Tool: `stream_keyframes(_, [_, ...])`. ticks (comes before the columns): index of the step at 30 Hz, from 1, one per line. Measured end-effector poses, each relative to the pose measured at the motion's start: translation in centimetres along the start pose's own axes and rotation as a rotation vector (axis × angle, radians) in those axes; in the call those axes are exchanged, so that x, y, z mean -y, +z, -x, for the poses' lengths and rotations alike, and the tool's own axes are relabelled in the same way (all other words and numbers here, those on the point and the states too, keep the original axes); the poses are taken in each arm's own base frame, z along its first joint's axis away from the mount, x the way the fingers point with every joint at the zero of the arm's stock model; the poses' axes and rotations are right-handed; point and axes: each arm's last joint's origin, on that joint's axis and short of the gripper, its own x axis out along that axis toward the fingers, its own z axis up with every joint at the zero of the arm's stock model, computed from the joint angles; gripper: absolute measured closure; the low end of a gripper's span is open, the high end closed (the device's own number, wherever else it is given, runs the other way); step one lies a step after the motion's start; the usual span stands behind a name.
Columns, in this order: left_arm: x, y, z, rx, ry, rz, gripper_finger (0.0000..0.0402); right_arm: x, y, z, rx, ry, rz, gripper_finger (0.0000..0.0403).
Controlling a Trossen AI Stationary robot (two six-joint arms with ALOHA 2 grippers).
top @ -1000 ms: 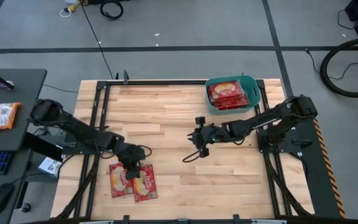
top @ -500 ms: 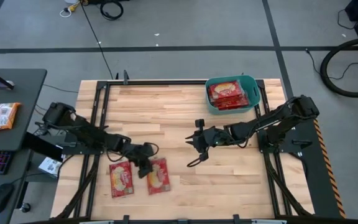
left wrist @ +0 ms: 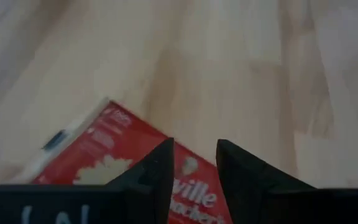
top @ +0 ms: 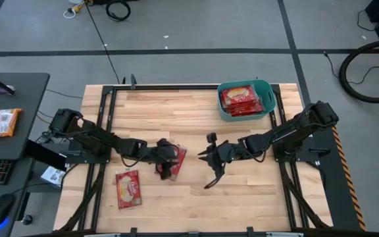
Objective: Sort popcorn bags into baskets
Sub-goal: Put the red popcorn bag into the green bin
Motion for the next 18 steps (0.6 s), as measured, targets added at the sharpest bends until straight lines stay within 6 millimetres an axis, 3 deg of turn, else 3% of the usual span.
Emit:
stream_keyframes(8, [-0.2,-0.5,0.5,-0.256,0.064,-0.066,0.0276,-1.5,-0.2,-1.2,-0.006,-0.024,0.12,0.0328])
stream_keyframes(18, [-0.8,-1.3,0.8,-0.34,0.155,-0.059,0.0276,-3.4,0.4,-6.6,-0.042,-0.002,0.2,0.0328])
